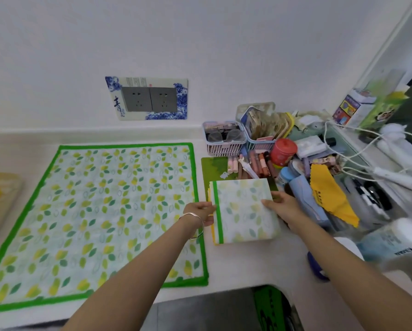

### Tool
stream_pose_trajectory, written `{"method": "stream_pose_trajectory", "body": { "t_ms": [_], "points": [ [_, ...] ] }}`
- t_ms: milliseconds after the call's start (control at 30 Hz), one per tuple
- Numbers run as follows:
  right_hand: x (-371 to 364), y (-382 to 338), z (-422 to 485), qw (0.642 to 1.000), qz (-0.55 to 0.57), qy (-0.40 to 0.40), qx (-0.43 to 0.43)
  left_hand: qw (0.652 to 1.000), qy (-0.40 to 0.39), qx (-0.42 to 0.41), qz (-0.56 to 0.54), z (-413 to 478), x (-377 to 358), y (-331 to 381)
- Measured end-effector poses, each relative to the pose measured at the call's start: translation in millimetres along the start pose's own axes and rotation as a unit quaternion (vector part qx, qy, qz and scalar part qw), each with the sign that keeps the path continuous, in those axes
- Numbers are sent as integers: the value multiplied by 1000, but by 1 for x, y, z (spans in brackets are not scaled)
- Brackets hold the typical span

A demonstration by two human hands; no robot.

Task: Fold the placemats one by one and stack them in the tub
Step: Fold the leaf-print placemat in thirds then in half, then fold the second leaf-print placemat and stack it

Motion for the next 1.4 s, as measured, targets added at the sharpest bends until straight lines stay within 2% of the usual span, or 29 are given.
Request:
{"method": "stream_pose_trajectory", "body": {
  "t_ms": [133,567,667,833,967,1067,1167,1300,1400],
  "points": [
    [0,7,12,999,-43,15,6,1000,24,-7,-4,7,3,-4],
    [6,16,15,993,-71,88,22,997,65,-30,-5,16,10,-7],
    [7,-2,3,984,-95,128,75,996,73,-48,19,13,20,-3],
    [-25,-55,-39,959,-83,145,227,991,62,-101,63,-1,68,8],
    [-102,-76,-76,960,-61,35,273,983,56,-132,114,-21,129,7],
    [-179,-62,-104,964,-55,-78,248,975,67,-168,127,-42,183,0],
    [-249,-35,-132,961,-64,-163,215,959,79,-197,185,-61,235,-13],
    [-318,-2,-166,950,-99,-231,183,917,68,-231,319,-80,287,-39],
    [-351,18,-184,940,-123,-275,161,877,49,-217,425,-82,310,-63]
  ]
}}
Point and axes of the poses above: each hand's wrist, its own z-axis towards the middle knuckle, its own x-axis out of the back of the hand, y = z × x, the point moved 9 cm from there along z, towards the middle knuckle
